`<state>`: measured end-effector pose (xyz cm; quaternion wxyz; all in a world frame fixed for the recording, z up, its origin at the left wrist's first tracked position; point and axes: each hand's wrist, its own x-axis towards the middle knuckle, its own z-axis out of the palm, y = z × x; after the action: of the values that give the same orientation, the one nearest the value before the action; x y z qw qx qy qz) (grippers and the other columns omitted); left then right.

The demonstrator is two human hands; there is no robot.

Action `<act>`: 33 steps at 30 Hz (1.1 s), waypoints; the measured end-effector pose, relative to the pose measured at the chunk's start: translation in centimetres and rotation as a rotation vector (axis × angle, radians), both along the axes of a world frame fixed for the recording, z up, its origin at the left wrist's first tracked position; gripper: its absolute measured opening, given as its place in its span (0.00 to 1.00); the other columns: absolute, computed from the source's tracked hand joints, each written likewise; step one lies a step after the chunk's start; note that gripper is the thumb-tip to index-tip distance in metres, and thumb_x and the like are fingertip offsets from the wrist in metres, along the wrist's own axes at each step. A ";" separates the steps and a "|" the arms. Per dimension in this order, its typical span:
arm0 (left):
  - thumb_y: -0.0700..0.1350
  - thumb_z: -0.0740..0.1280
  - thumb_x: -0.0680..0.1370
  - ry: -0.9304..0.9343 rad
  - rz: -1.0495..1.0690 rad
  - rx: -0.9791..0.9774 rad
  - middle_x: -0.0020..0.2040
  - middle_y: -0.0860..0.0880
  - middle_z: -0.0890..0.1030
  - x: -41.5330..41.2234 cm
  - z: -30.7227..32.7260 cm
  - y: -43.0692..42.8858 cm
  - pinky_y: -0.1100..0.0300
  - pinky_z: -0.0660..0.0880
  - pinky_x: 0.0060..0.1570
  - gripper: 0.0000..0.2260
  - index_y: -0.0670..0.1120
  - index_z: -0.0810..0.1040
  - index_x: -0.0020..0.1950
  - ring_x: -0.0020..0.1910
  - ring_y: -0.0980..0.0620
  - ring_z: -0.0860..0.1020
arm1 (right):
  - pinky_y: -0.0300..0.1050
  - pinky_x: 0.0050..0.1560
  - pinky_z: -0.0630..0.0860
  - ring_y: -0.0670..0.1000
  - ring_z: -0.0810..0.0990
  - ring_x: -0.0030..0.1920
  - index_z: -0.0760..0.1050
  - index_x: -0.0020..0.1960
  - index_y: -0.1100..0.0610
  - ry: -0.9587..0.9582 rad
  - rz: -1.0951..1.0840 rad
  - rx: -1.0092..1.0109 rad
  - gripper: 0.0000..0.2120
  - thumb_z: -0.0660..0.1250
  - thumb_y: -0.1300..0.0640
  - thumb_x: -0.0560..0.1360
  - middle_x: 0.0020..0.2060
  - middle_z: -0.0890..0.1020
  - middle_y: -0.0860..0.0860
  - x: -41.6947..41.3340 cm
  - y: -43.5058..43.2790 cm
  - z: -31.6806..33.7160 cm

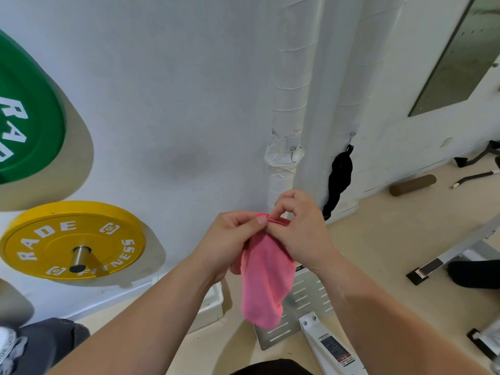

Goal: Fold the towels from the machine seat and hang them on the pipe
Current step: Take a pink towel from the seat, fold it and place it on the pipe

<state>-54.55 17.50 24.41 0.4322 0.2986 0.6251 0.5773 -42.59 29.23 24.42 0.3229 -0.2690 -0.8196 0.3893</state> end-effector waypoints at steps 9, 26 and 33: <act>0.36 0.73 0.76 0.053 -0.124 0.008 0.48 0.41 0.87 -0.5 -0.7 0.0 0.59 0.81 0.50 0.08 0.38 0.85 0.55 0.50 0.47 0.85 | 0.38 0.38 0.70 0.44 0.73 0.35 0.77 0.49 0.51 -0.197 0.311 -0.347 0.09 0.76 0.52 0.74 0.33 0.80 0.58 1.8 1.4 -0.9; 0.34 0.68 0.79 -0.044 0.148 0.056 0.42 0.41 0.85 -0.7 -1.5 1.1 0.58 0.78 0.38 0.05 0.35 0.81 0.54 0.39 0.48 0.81 | 0.40 0.39 0.75 0.44 0.77 0.36 0.82 0.47 0.52 -0.183 0.207 -0.339 0.19 0.83 0.45 0.63 0.37 0.83 0.51 2.1 3.3 -0.2; 0.38 0.62 0.83 -0.118 0.184 0.065 0.37 0.50 0.80 -2.7 0.6 1.6 0.68 0.72 0.29 0.07 0.42 0.79 0.55 0.32 0.57 0.76 | 0.45 0.49 0.77 0.48 0.79 0.47 0.82 0.56 0.57 0.136 0.179 -0.712 0.07 0.69 0.58 0.79 0.46 0.83 0.54 2.4 3.9 -0.8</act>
<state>-57.21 19.11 25.06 0.4036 0.2193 0.6042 0.6511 -40.21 33.14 23.57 0.2276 -0.2654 -0.6299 0.6935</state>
